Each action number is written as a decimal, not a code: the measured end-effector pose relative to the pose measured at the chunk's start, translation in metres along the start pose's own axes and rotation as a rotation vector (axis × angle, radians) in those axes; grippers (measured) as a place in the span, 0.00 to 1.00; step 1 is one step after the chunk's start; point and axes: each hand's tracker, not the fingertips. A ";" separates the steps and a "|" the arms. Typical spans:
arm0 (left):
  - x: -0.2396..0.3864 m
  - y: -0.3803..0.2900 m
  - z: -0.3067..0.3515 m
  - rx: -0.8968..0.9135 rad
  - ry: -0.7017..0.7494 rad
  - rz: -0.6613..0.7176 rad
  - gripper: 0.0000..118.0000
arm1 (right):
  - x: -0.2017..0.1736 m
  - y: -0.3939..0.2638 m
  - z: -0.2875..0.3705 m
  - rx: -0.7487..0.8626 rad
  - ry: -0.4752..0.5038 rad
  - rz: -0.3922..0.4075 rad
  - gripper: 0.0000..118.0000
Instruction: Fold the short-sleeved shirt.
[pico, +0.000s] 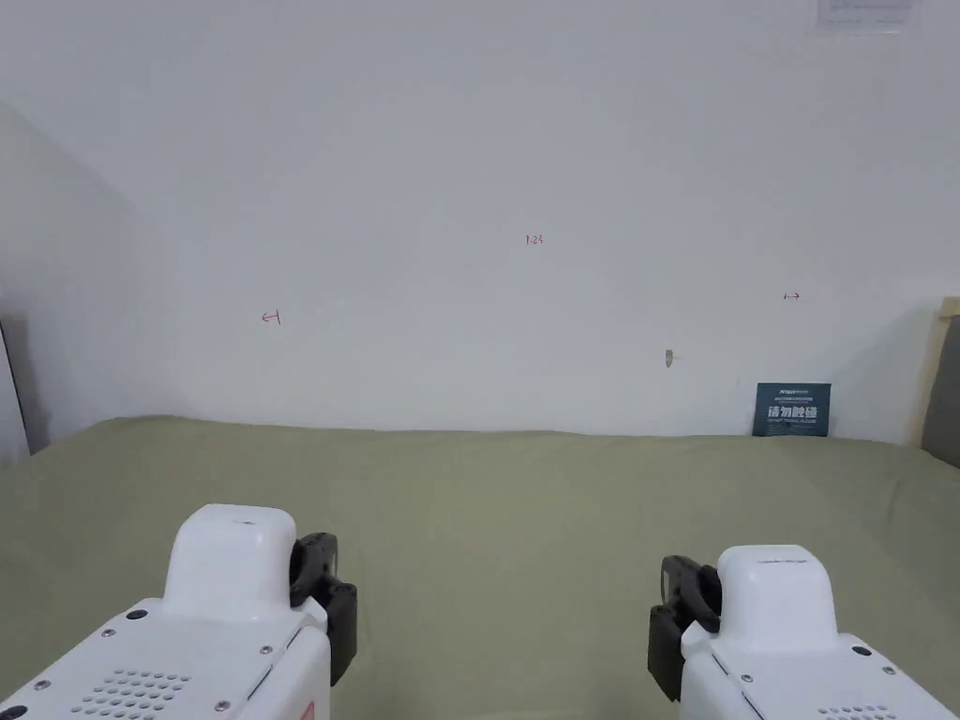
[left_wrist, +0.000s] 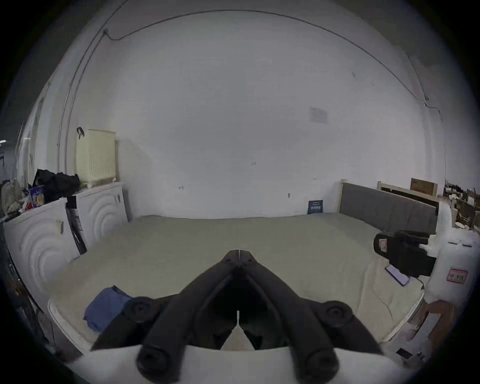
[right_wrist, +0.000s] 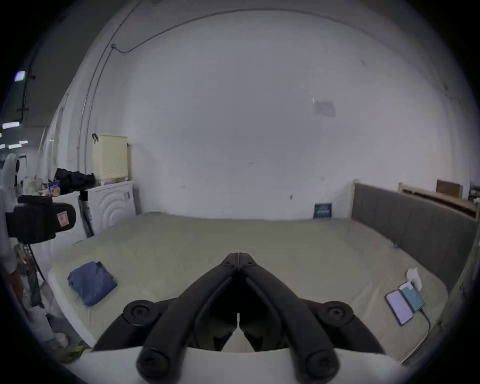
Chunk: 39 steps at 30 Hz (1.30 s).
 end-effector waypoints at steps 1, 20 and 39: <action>0.002 -0.001 0.003 0.011 0.009 0.018 0.00 | 0.000 0.000 0.003 0.004 0.006 -0.007 0.00; 0.020 -0.025 0.012 0.087 0.063 -0.050 0.86 | -0.004 -0.011 0.016 -0.014 -0.067 0.037 0.95; 0.035 -0.019 -0.006 -0.055 0.040 0.005 0.86 | 0.002 -0.017 0.009 -0.049 -0.088 0.049 0.97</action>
